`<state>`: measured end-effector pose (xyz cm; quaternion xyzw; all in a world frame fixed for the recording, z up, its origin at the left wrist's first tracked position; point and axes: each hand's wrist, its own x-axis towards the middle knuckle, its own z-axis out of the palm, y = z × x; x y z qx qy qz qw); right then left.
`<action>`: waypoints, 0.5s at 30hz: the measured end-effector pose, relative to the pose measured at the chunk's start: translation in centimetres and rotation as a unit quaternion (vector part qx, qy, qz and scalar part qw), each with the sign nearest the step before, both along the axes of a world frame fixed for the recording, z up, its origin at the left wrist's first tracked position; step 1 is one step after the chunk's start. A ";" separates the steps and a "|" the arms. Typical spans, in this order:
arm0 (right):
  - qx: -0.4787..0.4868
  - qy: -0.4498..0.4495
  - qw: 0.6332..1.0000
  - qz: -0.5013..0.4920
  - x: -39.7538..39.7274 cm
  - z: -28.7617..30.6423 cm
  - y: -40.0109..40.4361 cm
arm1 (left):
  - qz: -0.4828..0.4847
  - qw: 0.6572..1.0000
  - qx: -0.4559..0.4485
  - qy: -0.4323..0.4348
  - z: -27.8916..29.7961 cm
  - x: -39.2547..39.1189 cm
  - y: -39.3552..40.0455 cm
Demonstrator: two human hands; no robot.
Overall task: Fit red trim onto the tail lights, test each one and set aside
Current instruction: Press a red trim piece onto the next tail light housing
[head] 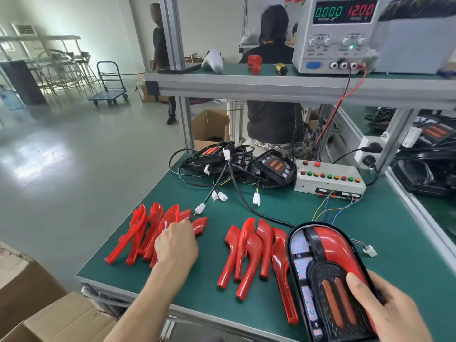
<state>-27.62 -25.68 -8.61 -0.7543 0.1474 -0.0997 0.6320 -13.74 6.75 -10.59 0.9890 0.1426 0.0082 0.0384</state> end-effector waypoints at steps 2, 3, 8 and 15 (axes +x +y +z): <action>0.001 0.001 1.000 0.005 0.0 -0.1 0.2 | 0.007 0.999 -0.027 -0.028 0.3 -0.3 -0.1; -0.003 -0.001 1.000 0.007 0.0 -0.2 0.3 | 0.009 0.998 -0.039 -0.044 0.6 -0.6 -0.2; -0.019 0.003 1.000 -0.003 0.5 -1.3 0.6 | -0.033 0.971 -0.196 -0.135 2.2 -3.4 -1.7; -0.026 -0.016 0.998 -0.045 0.8 -2.5 2.2 | -0.096 0.847 -0.506 -0.134 3.5 -9.4 -10.1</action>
